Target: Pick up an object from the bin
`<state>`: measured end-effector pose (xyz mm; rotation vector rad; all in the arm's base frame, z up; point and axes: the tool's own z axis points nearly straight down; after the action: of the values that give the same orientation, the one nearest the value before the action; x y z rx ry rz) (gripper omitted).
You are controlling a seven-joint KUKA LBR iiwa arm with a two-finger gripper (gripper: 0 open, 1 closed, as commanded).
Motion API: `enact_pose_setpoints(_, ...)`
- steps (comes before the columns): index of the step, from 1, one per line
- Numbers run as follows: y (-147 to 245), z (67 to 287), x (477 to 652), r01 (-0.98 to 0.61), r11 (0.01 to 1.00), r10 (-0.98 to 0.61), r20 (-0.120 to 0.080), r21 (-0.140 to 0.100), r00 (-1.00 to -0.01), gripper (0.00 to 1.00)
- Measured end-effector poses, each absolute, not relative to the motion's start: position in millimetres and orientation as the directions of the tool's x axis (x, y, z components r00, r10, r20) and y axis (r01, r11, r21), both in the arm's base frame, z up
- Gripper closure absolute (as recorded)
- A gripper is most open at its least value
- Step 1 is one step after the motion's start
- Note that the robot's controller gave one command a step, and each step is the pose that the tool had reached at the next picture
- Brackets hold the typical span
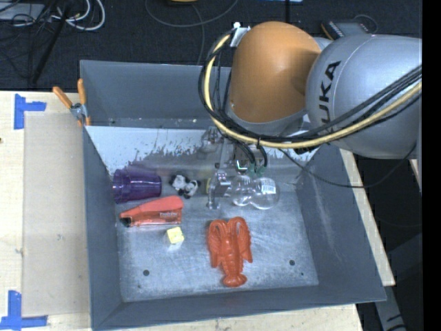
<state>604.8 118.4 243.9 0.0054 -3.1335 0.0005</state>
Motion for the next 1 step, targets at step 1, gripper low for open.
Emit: enact_pose_setpoints(1, 117.9, 248.6, 606.2, -0.001, 1.0, -0.001, 0.001, 0.001, -1.0, 0.0)
